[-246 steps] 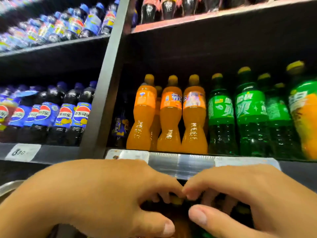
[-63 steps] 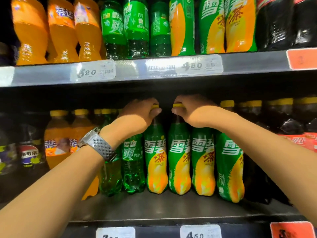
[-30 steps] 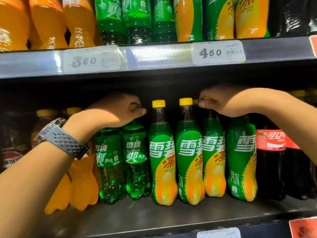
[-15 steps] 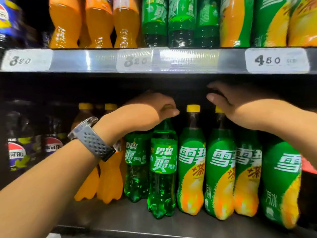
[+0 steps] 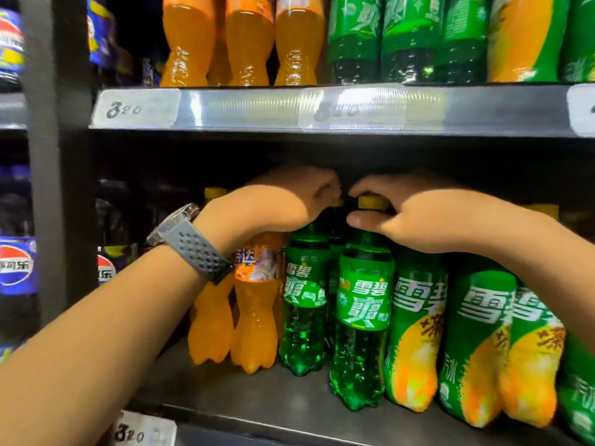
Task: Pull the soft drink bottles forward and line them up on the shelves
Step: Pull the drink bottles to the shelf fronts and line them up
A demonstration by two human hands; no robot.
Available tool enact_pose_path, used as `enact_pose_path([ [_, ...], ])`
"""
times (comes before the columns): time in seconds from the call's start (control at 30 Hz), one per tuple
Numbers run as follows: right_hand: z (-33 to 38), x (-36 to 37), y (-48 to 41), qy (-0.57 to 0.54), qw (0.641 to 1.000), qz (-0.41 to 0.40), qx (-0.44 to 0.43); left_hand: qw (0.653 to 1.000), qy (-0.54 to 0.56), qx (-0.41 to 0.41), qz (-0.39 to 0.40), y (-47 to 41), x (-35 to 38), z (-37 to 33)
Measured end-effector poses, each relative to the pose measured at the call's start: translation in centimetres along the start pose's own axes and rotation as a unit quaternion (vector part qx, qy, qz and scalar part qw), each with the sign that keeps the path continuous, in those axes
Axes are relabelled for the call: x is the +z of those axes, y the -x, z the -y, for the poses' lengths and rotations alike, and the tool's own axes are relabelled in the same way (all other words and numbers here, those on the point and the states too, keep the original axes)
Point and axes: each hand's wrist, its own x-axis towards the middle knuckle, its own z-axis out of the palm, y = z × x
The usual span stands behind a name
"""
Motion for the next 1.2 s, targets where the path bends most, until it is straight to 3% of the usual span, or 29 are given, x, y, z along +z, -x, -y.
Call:
enact_pose_path([
  [0.1, 0.3, 0.3, -0.3, 0.008, 1.000, 0.018, 0.004, 0.998, -0.058, -0.007, 0.038, 0.3, 0.5, 1.0],
  [0.57, 0.9, -0.1, -1.5, 0.074, 0.995, 0.058, 0.027, 0.998, -0.027, 0.047, -0.022, 0.7, 0.4, 1.4],
  [0.83, 3.3, -0.1, -3.2, -0.013, 1.000, -0.008, 0.004, 0.999, -0.013, 0.036, 0.002, 0.3, -0.7, 2.6],
  [1.0, 5.4, 1.5, -5.8, -0.050, 0.998, -0.036, -0.024, 0.991, -0.087, -0.054, -0.091, 1.8, -2.8, 6.0],
  [1.1, 7.4, 2.9, -7.6, -0.074, 0.996, -0.017, -0.040, 0.974, -0.175, -0.136, -0.045, 2.8, -2.7, 7.0],
  [1.2, 9.0, 3.6, -9.0, -0.006, 0.998, -0.009, -0.054, 0.963, -0.200, -0.183, -0.006, 3.5, -2.1, 8.1],
])
